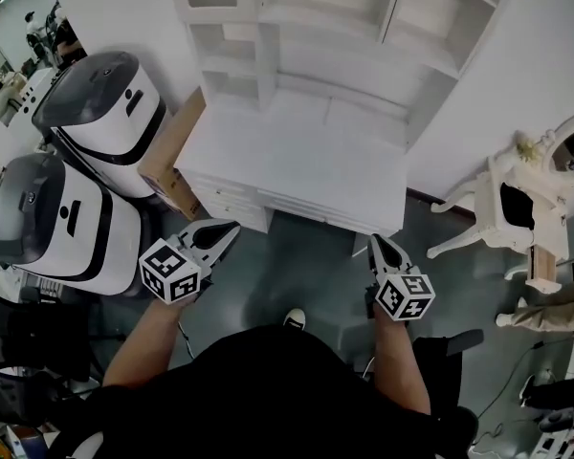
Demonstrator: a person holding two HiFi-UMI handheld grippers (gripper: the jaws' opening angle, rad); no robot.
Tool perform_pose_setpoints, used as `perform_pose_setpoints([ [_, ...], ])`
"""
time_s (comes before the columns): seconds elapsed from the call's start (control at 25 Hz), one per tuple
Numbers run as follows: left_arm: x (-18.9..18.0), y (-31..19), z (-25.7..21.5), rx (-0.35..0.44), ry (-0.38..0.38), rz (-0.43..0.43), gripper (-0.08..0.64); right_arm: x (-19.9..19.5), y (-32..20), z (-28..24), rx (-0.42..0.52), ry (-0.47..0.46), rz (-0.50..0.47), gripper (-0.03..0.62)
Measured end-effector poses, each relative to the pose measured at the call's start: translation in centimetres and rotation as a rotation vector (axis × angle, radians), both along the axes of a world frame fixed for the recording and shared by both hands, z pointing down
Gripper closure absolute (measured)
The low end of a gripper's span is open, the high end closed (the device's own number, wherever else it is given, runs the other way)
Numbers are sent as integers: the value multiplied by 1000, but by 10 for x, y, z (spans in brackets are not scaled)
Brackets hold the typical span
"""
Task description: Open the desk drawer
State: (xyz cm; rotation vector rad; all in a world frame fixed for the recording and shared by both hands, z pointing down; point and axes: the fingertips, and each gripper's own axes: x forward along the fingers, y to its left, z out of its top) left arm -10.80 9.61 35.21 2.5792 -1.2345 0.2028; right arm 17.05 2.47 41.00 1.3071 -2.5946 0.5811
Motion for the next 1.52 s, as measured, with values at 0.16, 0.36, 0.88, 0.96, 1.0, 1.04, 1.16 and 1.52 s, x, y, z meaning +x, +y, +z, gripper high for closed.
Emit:
perform_pose_setpoints([
  [0.16, 3, -22, 3, -19, -14, -34, 551, -5, -31, 6, -13, -19, -43, 591],
  [0.36, 7, -38, 9, -36, -19, -68, 551, -25, -58, 17, -38, -43, -116, 591],
  [0.88, 4, -74, 37, -93, 20, -4, 551, -42, -56, 53, -147, -24, -115, 591],
  [0.96, -1, -87, 41, -97, 38, 17, 551, -45, -60, 52, -144, -13, -86, 591],
  [1.0, -4, -94, 44, -102, 47, 27, 551, -46, -63, 49, -139, -9, -71, 591],
  [1.04, -8, -101, 46, -108, 54, 39, 552, -48, -65, 46, -134, -5, -54, 591],
  [1.16, -19, -126, 45, -104, 46, 94, 551, -55, -73, 36, -122, 9, -3, 591],
  [1.52, -24, -184, 47, -86, 21, 290, 551, -83, -101, 22, -92, 13, 133, 591],
])
